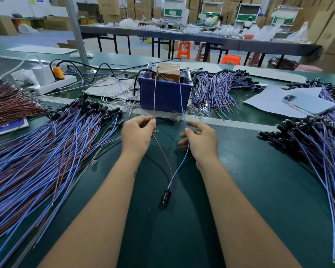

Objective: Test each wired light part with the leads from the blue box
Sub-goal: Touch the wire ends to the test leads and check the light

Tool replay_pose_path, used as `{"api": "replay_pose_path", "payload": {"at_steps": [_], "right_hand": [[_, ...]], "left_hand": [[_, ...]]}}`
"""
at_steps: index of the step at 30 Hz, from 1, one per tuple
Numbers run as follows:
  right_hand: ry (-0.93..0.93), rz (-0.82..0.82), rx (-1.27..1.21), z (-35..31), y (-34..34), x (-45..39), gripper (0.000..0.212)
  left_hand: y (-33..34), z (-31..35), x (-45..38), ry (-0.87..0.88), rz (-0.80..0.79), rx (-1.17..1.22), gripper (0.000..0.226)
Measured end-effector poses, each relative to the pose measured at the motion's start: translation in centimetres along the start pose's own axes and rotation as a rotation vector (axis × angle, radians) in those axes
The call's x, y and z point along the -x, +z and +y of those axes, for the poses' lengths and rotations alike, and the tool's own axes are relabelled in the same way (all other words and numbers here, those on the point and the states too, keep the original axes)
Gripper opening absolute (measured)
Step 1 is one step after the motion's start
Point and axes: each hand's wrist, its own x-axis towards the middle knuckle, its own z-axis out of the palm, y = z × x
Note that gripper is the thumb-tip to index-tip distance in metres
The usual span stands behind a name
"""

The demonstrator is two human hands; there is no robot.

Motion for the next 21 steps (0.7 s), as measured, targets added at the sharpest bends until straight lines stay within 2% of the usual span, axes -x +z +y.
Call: {"api": "replay_pose_path", "payload": {"at_steps": [3, 10, 15, 21], "right_hand": [[-0.001, 0.008, 0.004, 0.11, 0.03, -0.02, 0.025], [0.002, 0.018, 0.004, 0.27, 0.07, -0.14, 0.026], [-0.002, 0.014, 0.016, 0.30, 0.06, -0.14, 0.026], [-0.016, 0.020, 0.032, 0.26, 0.02, -0.12, 0.027]], "left_hand": [[-0.06, 0.02, 0.02, 0.009, -0.006, -0.002, 0.021], [-0.01, -0.11, -0.05, -0.017, -0.018, -0.010, 0.020], [-0.07, -0.13, 0.07, -0.030, -0.021, -0.038, 0.010], [-0.04, 0.16, 0.39, -0.003, -0.047, -0.057, 0.015]]}}
